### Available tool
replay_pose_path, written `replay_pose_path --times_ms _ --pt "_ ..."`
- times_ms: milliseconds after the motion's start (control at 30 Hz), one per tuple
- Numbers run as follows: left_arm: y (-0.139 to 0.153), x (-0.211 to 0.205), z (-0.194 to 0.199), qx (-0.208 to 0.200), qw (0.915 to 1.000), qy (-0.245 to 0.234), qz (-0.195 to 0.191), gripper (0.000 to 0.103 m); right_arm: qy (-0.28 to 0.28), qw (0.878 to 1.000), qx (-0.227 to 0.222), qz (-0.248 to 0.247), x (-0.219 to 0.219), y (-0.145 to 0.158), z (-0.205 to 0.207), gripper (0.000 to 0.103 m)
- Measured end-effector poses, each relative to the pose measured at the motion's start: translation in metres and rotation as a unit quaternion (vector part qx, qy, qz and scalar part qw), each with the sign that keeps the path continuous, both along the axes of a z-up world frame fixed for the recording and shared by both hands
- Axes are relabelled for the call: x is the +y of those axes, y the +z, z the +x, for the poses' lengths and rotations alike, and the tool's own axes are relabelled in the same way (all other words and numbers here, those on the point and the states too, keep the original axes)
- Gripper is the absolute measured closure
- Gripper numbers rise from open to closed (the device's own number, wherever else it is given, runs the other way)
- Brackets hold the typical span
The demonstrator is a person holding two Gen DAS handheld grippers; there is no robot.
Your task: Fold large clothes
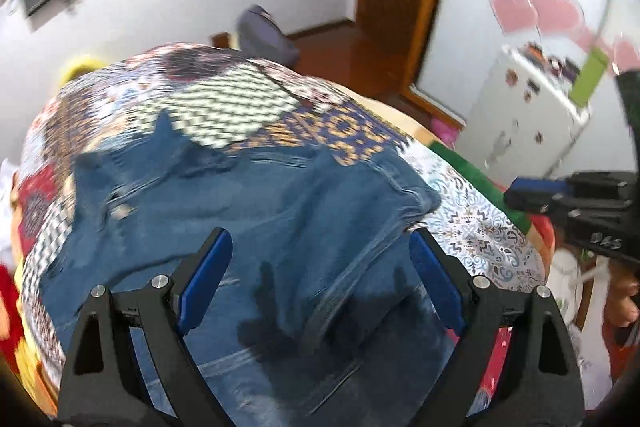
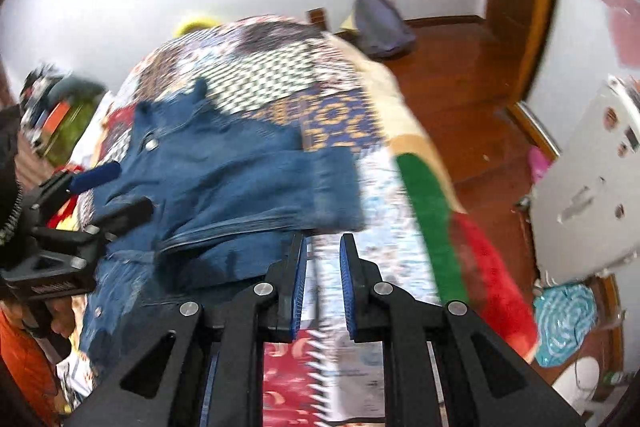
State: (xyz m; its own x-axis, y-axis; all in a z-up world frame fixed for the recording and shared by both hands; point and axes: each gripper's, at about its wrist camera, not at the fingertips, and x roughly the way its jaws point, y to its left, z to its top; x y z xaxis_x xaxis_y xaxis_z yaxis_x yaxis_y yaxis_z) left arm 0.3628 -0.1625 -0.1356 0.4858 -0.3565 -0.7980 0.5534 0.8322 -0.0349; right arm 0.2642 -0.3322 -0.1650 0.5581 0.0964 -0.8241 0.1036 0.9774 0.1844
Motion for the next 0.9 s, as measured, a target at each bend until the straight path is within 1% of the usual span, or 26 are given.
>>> replay_pose_path --times_ms 100,133,200,267,300,367,400,433,467,533,567,633,700,733,800,900 --pt "-0.021 -0.034 0.01 0.019 0.9991 -0.029 0.027 0.013 -0.023 1.0 0.007 0.017 -0.02 -0.006 -0.005 0.091" --pt "-0.031 -0.043 0.014 0.029 0.9983 -0.035 0.038 0.017 -0.027 0.999 0.009 0.024 -0.024 -0.009 -0.006 0.091" --pt "-0.055 -0.061 0.022 0.064 0.9952 -0.049 0.055 0.025 -0.036 0.998 0.019 0.04 -0.033 -0.018 -0.007 0.091" --pt "-0.075 -0.071 0.025 0.091 0.9922 -0.052 0.067 0.025 -0.04 0.998 0.026 0.043 -0.038 -0.025 -0.008 0.091" --pt "-0.085 -0.075 0.027 0.096 0.9911 -0.049 0.078 0.025 -0.042 0.998 0.029 0.044 -0.038 -0.029 -0.009 0.091" --pt "-0.094 -0.078 0.027 0.091 0.9911 -0.047 0.085 0.025 -0.044 0.997 0.038 0.046 -0.037 -0.036 -0.008 0.091" --pt "-0.095 -0.079 0.026 0.084 0.9917 -0.046 0.086 0.028 -0.044 0.997 0.043 0.05 -0.037 -0.04 -0.006 0.091" --pt "-0.094 -0.078 0.025 0.078 0.9922 -0.048 0.085 0.038 -0.043 0.997 0.045 0.052 -0.038 -0.043 -0.007 0.091" --pt "-0.092 -0.078 0.023 0.065 0.9928 -0.051 0.087 0.043 -0.042 0.997 0.047 0.054 -0.037 -0.045 -0.006 0.091" --pt "-0.09 -0.076 0.023 0.057 0.9933 -0.051 0.086 0.063 -0.038 0.996 0.05 0.057 -0.035 -0.047 -0.006 0.091" --pt "-0.088 -0.074 0.024 0.057 0.9937 -0.051 0.082 0.066 -0.034 0.997 0.051 0.056 -0.032 -0.047 -0.004 0.091" --pt "-0.08 -0.067 0.025 0.055 0.9947 -0.05 0.07 0.079 -0.03 0.997 0.05 0.054 -0.029 -0.047 -0.003 0.091" --pt "-0.071 -0.062 0.028 0.052 0.9957 -0.048 0.06 0.084 -0.025 0.997 0.05 0.053 -0.024 -0.047 -0.001 0.091" --pt "-0.062 -0.057 0.028 0.045 0.9968 -0.044 0.049 0.086 -0.023 0.997 0.051 0.053 -0.023 -0.048 0.0 0.091" --pt "-0.046 -0.051 0.025 0.028 0.9981 -0.044 0.033 0.088 -0.017 0.997 0.053 0.054 -0.017 -0.048 0.003 0.091" --pt "-0.015 -0.035 0.022 0.004 0.9993 -0.038 -0.001 0.089 -0.008 0.997 0.053 0.05 -0.009 -0.047 0.008 0.091"
